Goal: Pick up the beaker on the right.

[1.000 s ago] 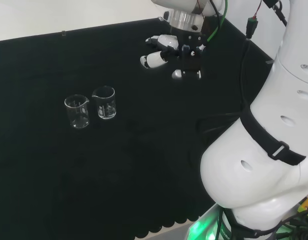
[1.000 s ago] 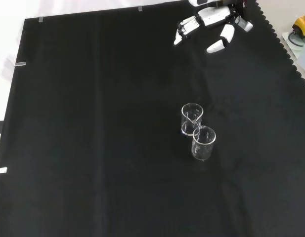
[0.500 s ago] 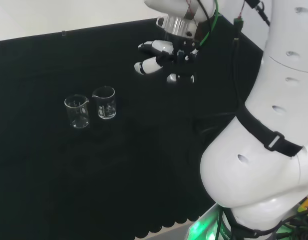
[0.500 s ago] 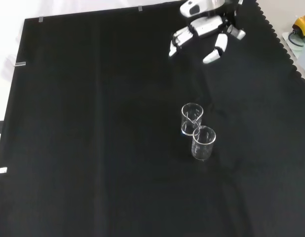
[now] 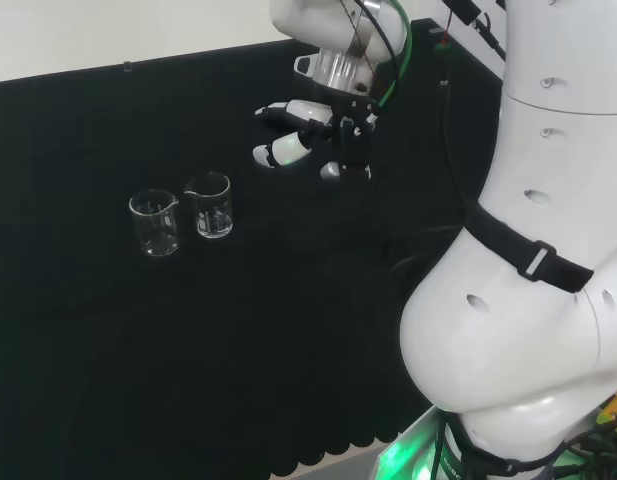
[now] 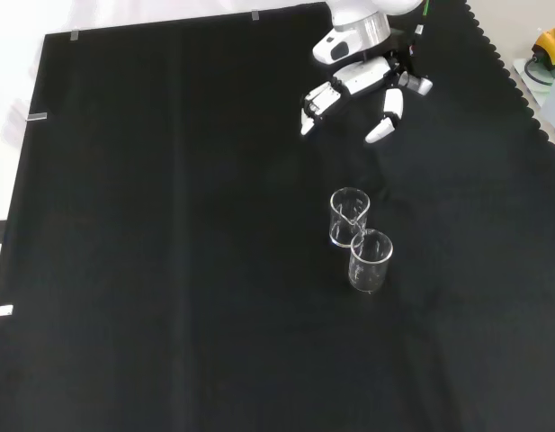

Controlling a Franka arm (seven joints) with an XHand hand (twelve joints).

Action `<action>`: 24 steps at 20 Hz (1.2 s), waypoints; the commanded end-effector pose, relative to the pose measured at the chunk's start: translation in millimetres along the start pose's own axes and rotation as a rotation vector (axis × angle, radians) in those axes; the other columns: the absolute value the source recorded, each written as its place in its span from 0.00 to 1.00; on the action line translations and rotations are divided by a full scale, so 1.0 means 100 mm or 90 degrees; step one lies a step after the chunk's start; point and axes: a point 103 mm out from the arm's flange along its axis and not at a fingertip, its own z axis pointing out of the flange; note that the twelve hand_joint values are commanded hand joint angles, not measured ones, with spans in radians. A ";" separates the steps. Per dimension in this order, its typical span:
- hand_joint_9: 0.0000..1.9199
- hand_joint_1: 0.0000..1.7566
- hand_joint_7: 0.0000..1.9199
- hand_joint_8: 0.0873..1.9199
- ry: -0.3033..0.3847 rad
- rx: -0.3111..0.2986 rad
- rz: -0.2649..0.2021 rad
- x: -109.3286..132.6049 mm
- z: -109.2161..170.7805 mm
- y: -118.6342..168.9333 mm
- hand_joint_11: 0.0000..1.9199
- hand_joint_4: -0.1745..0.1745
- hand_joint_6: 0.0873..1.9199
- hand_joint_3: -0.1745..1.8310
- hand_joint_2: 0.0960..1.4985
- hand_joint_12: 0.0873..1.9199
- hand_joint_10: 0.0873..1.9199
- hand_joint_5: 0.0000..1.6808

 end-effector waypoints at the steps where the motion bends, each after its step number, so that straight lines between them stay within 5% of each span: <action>1: 0.13 0.36 0.10 0.24 0.034 0.010 -0.037 -0.02 0.14 0.10 0.00 0.43 0.00 0.55 0.34 0.50 0.29 0.16; 15: 0.22 0.44 0.14 0.27 0.146 0.034 -0.126 -0.12 0.42 0.22 0.01 0.35 0.00 0.61 0.17 0.68 0.30 0.18; 24: 0.22 0.50 0.15 0.28 0.213 0.048 -0.159 -0.12 0.53 0.29 0.00 0.30 0.00 0.62 0.14 0.68 0.29 0.19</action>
